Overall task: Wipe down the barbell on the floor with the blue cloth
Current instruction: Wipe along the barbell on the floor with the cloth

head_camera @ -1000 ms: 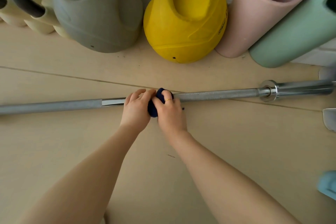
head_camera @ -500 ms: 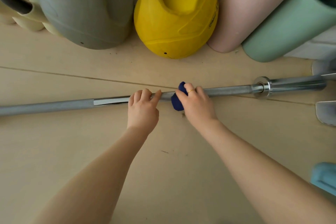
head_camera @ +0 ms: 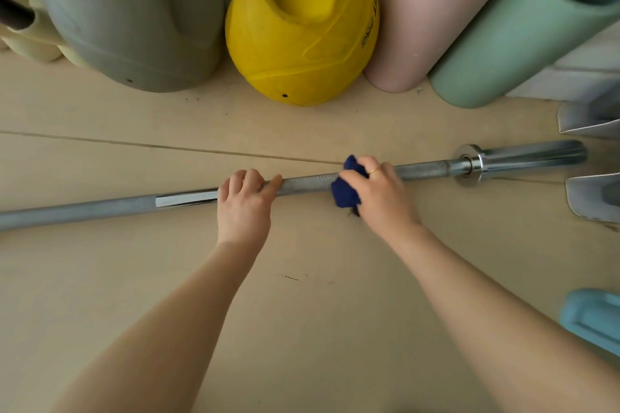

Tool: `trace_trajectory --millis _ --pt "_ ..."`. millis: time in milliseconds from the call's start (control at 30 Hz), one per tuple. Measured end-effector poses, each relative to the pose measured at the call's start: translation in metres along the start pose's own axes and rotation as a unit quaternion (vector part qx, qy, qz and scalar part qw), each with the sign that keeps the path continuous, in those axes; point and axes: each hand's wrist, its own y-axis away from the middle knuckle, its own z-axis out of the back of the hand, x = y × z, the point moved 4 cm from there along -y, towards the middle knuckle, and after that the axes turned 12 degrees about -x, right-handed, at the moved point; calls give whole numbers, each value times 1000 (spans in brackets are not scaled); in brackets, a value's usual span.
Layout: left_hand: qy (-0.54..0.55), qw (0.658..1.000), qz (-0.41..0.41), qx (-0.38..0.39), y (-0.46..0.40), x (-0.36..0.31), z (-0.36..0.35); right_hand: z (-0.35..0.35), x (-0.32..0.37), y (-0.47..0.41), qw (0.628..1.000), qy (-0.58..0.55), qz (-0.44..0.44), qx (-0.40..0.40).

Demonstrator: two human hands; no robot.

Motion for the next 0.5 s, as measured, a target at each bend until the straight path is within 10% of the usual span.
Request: trace_trajectory --millis 367,500 --pt "26 998 53 13 -4 -4 -7 30 -83 -30 951 16 -308 -32" --pt "36 999 37 1 -7 0 -7 23 -27 -43 967 24 -254 9"
